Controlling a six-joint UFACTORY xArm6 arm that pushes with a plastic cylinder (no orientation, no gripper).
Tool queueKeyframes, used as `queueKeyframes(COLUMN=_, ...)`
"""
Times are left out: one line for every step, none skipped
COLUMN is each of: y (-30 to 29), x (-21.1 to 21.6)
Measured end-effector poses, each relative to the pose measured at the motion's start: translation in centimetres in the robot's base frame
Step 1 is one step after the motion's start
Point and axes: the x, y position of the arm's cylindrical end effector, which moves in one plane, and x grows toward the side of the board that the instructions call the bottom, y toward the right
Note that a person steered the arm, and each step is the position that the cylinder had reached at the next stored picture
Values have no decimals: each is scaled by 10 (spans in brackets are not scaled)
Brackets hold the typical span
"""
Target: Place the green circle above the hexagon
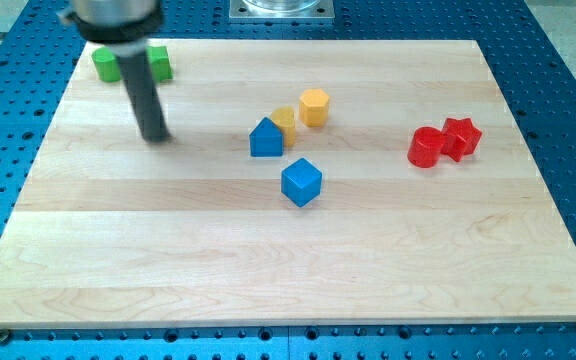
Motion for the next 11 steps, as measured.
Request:
queueKeyframes(y=-105, x=-49)
queueKeyframes(y=-96, x=-82)
queueKeyframes(y=-58, x=-106)
queueKeyframes(y=-25, x=-113)
queueKeyframes(y=27, x=-106)
queueKeyframes(y=83, x=-82)
queueKeyframes(y=96, x=-90)
queueKeyframes(y=98, x=-96)
queueKeyframes(y=205, x=-96)
queueKeyframes(y=307, x=-80)
queueKeyframes(y=305, x=-109)
